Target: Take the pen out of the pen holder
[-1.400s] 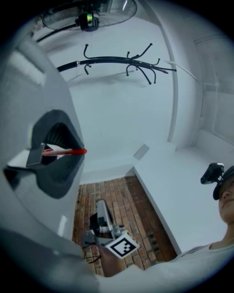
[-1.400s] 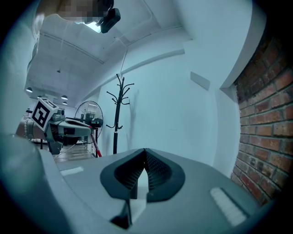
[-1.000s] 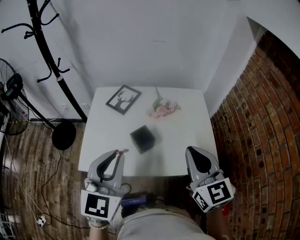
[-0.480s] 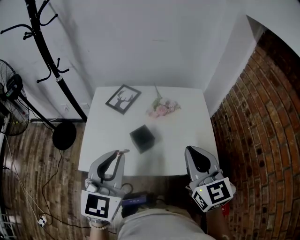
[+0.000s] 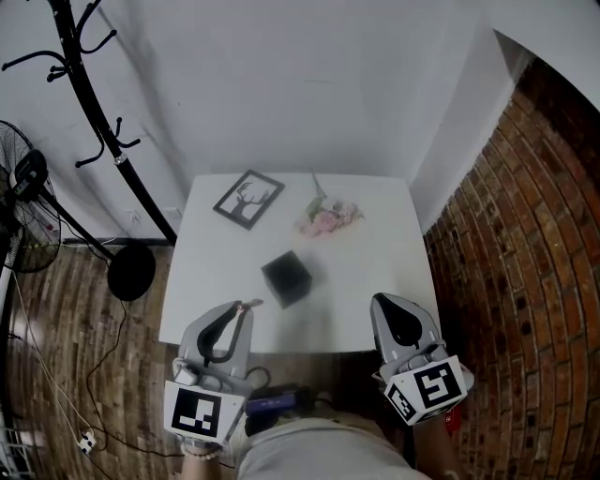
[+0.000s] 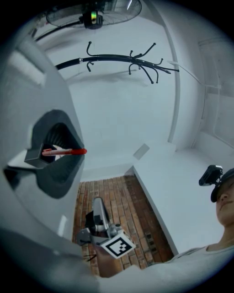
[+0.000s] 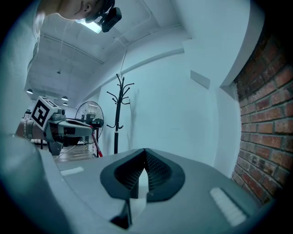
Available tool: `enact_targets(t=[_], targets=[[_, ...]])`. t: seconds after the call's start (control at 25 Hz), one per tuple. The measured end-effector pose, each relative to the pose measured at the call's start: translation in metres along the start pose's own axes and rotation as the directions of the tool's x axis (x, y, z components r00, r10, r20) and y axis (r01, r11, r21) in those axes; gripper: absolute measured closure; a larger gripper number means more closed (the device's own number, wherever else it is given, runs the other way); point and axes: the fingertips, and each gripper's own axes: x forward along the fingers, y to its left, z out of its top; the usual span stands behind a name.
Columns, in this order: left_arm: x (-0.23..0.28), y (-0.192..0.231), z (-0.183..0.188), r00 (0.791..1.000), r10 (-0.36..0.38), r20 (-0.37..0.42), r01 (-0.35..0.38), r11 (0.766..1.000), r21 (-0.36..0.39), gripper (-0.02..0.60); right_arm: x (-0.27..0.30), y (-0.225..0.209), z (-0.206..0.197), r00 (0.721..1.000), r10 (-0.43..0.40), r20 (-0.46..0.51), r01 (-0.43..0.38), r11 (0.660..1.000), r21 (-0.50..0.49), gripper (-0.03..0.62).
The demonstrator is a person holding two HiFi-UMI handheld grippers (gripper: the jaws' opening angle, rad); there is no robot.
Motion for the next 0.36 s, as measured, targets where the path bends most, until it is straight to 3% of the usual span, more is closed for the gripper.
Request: enact_targets(t=[0.36], targets=[[0.0000, 0.0006, -0.0012, 1.000, 0.003, -0.006, -0.003, 1.000, 0.008, 0.551, 0.0002, -0.0006, -0.0027, 1.000, 0.000, -0.003, 0.000, 1.000, 0.007, 0.592]])
